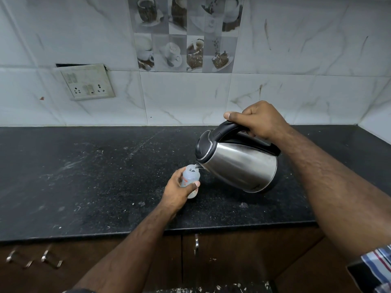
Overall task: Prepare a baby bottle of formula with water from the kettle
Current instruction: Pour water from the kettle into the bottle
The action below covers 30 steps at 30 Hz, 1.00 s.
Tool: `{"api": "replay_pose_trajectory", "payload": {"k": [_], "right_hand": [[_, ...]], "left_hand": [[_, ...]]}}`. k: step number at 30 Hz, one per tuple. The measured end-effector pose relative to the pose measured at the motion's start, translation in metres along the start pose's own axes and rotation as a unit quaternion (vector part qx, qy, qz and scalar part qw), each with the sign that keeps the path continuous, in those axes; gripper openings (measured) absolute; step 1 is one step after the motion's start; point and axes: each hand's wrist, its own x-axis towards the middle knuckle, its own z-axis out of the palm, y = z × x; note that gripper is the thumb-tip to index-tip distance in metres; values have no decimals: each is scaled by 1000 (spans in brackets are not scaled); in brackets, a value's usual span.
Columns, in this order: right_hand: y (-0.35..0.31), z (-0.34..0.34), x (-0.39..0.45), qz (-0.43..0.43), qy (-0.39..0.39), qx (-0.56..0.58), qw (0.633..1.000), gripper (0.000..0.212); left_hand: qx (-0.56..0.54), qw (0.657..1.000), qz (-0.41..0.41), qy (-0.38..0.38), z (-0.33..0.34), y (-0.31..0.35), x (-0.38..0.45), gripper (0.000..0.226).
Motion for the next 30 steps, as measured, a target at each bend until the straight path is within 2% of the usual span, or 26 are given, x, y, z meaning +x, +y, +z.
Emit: {"api": "replay_pose_trajectory", "payload": {"k": [12, 18, 30], "right_hand": [[0, -1, 0, -3, 0, -6, 1000, 72], [-1, 0, 0, -4, 0, -4, 1000, 76], [-5, -3, -4, -2, -4, -1, 1000, 67]], "left_hand": [[-8, 1000, 3, 1, 0, -5, 3, 48], [-5, 1000, 3, -1, 0, -6, 3, 48], [14, 1000, 3, 4, -2, -7, 3, 48]]}}
